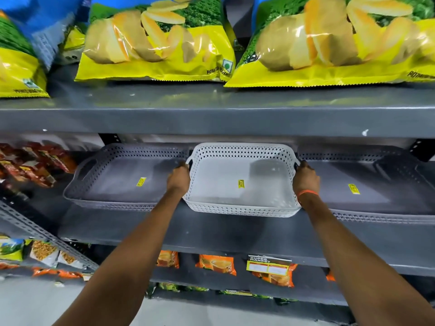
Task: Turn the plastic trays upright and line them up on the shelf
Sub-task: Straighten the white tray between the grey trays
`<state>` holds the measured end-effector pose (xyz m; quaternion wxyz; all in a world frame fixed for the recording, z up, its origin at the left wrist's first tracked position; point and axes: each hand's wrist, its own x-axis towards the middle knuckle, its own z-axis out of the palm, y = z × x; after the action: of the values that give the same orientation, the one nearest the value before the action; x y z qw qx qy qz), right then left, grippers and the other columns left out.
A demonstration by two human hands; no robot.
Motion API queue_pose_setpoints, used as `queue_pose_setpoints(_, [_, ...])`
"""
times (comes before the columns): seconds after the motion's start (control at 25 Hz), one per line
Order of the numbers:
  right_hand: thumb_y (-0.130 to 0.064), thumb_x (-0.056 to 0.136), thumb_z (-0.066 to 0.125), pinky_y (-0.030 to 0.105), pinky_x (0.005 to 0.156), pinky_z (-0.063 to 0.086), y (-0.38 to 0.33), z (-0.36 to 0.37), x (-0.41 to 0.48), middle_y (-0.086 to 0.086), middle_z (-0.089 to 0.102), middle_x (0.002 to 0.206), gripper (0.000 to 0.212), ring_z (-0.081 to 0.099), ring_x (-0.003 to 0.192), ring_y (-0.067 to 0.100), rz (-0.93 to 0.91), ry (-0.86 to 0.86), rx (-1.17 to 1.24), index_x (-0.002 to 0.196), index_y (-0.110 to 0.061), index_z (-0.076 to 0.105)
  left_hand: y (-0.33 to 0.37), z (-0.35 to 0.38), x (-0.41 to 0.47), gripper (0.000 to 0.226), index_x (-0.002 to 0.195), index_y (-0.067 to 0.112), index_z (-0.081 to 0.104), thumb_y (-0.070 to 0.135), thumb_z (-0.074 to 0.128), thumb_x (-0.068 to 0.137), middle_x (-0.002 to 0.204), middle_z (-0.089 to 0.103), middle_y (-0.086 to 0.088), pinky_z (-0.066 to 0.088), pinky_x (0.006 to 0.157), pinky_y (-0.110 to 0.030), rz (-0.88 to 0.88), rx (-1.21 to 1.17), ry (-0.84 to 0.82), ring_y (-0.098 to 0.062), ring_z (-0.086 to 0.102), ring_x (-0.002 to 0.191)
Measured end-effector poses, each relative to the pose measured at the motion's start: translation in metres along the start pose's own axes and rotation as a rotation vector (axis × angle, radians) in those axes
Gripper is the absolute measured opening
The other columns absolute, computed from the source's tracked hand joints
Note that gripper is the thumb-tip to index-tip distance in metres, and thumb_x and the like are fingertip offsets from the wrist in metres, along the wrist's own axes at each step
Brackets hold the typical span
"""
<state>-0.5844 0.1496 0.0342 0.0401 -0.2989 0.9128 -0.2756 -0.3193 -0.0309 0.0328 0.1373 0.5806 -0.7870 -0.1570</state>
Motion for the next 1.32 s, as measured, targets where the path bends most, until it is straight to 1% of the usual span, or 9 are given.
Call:
queue_pose_setpoints(0.12, [0.0,0.095,0.035,0.047,0.09,0.045,-0.002,0.001,0.004,0.034,0.057,0.12,0.026,0.056,0.108,0.048,0.018,-0.002,0.007,0.117,0.007,0.047,0.002,0.002,0.002,0.032,0.128,-0.009,0.041,0.003,0.031,0.1,0.118,0.061,-0.033,0.048,0.091,-0.052,0.001,0.026,0.002,-0.047,0.059,0.109])
queue_pose_setpoints(0.28, [0.001,0.094,0.034,0.048,0.091,0.045,-0.003,-0.003,-0.005,0.033,0.058,0.12,0.026,0.055,0.109,0.048,0.024,-0.006,-0.009,0.117,0.006,0.047,0.003,0.001,-0.003,0.028,0.12,-0.009,0.048,0.002,0.031,0.101,0.118,0.061,-0.034,0.048,0.091,-0.053,0.004,0.008,0.006,-0.047,0.058,0.11])
queue_pose_setpoints(0.44, [0.007,0.091,0.036,0.049,0.092,0.046,0.0,-0.009,-0.023,0.033,0.059,0.118,0.027,0.055,0.109,0.049,0.031,0.005,-0.043,0.115,0.007,0.047,-0.002,0.0,-0.017,0.027,0.119,-0.008,0.049,0.001,0.032,0.1,0.115,0.062,-0.035,0.049,0.09,-0.053,0.011,-0.022,0.011,-0.047,0.059,0.109])
queue_pose_setpoints(0.56, [0.008,0.09,0.036,0.05,0.09,0.047,0.004,-0.012,-0.037,0.034,0.06,0.115,0.026,0.056,0.107,0.049,0.015,0.026,-0.041,0.113,0.008,0.048,-0.005,-0.003,-0.032,0.027,0.118,-0.01,0.052,-0.002,0.034,0.099,0.116,0.062,-0.036,0.047,0.091,-0.053,0.005,-0.029,0.018,-0.048,0.058,0.11])
queue_pose_setpoints(0.68, [0.01,0.088,0.037,0.051,0.086,0.048,0.008,-0.011,-0.049,0.035,0.061,0.112,0.025,0.058,0.104,0.05,-0.007,0.055,-0.034,0.111,0.009,0.047,-0.008,-0.005,-0.043,0.027,0.113,-0.013,0.055,-0.004,0.035,0.098,0.117,0.061,-0.036,0.047,0.092,-0.052,-0.005,-0.04,0.012,-0.047,0.057,0.111])
queue_pose_setpoints(1.0, [0.008,0.09,0.036,0.052,0.086,0.049,0.014,-0.015,-0.072,0.036,0.061,0.111,0.025,0.058,0.103,0.05,0.01,0.071,-0.034,0.112,0.008,0.047,-0.018,-0.008,-0.061,0.027,0.119,-0.007,0.051,0.004,0.034,0.1,0.113,0.063,-0.036,0.048,0.09,-0.053,0.036,-0.046,0.026,-0.048,0.059,0.108])
queue_pose_setpoints(1.16, [0.01,0.089,0.037,0.05,0.085,0.05,0.015,-0.016,-0.079,0.034,0.062,0.109,0.025,0.06,0.102,0.048,-0.011,0.069,-0.048,0.112,0.008,0.048,-0.023,-0.009,-0.065,0.028,0.122,-0.008,0.049,0.001,0.034,0.1,0.114,0.062,-0.036,0.049,0.09,-0.053,0.057,-0.039,0.027,-0.048,0.059,0.107])
queue_pose_setpoints(1.32, [0.003,0.094,0.039,0.049,0.084,0.05,0.016,-0.018,-0.083,0.033,0.063,0.108,0.021,0.061,0.101,0.047,-0.015,0.064,-0.03,0.111,0.007,0.049,-0.024,-0.007,-0.066,0.03,0.124,-0.009,0.048,0.002,0.033,0.101,0.116,0.061,-0.038,0.048,0.091,-0.054,0.068,-0.051,0.05,-0.049,0.058,0.108])
